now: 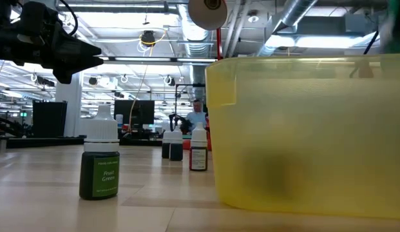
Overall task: Pick & Place food coloring
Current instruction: Put the large green food coloring into the yellow bin
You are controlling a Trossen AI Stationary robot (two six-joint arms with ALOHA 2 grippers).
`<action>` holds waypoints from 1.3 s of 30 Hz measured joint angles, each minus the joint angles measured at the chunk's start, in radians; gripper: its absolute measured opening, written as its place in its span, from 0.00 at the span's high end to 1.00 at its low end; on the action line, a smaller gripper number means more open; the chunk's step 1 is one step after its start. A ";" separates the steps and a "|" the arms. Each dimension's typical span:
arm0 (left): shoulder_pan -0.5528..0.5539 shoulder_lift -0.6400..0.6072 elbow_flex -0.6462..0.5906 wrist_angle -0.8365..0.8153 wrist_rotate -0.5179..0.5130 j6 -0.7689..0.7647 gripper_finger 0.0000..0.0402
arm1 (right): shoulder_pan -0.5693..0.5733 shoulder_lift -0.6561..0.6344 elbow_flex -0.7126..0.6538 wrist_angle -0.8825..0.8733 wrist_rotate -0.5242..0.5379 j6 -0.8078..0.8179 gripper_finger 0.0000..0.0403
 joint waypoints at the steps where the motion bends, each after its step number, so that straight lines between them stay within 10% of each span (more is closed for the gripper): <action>1: 0.000 0.000 0.000 0.000 0.000 0.000 0.58 | 0.002 0.015 -0.002 -0.025 -0.019 0.004 0.75; 27: 0.000 0.000 0.000 0.000 0.000 0.000 0.58 | 0.008 0.084 0.000 -0.114 -0.030 0.163 0.72; 39: 0.000 0.000 0.000 0.000 0.000 0.000 0.58 | -0.011 0.083 0.000 -0.119 -0.078 0.169 0.49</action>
